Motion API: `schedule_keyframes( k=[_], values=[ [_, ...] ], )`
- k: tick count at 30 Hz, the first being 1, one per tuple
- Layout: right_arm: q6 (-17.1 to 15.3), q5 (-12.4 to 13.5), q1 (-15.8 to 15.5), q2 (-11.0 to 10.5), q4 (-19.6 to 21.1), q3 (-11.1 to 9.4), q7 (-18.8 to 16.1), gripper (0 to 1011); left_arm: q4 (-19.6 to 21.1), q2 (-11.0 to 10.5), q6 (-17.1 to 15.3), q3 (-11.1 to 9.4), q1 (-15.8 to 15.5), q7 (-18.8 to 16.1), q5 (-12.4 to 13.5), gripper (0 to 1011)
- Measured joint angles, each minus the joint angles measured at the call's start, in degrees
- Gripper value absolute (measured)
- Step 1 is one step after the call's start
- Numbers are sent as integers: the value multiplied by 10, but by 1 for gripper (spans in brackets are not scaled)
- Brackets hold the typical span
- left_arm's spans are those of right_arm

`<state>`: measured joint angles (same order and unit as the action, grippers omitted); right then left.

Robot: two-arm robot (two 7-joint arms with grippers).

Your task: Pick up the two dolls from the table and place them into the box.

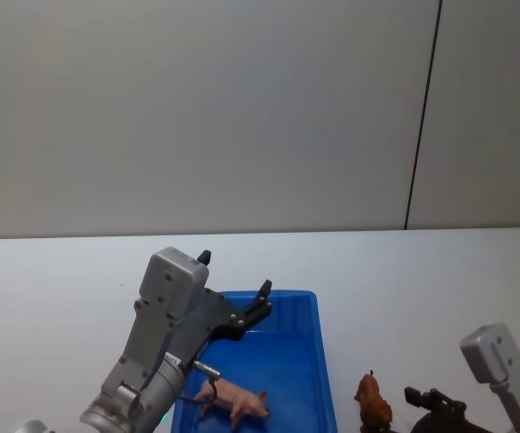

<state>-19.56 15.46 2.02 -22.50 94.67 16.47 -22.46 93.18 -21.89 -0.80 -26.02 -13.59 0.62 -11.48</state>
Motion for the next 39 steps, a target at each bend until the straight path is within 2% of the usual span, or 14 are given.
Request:
schedule_keyframes(
  k=[2, 8, 10, 12, 15, 31, 39],
  values=[
    [-1, -1, 0, 1, -2, 1, 1, 805, 0, 0, 0, 0, 0, 0, 0, 1001],
    [-3, -3, 2, 4, -9, 3, 5, 589, 0, 0, 0, 0, 0, 0, 0, 1001],
    [-3, -3, 2, 5, -10, 4, 8, 559, 0, 0, 0, 0, 0, 0, 0, 1001],
    [-3, -3, 2, 5, -11, 5, 10, 473, 0, 0, 0, 0, 0, 0, 0, 1001],
    [1, -4, 2, 5, -11, 5, 13, 413, 0, 0, 0, 0, 0, 0, 0, 1001],
    [53, -17, -1, 6, 19, 5, 39, 411, 0, 0, 0, 0, 0, 0, 0, 1001],
    [65, -20, 17, 17, 45, 5, 34, 409, 0, 0, 0, 0, 0, 0, 0, 1001]
  ],
)
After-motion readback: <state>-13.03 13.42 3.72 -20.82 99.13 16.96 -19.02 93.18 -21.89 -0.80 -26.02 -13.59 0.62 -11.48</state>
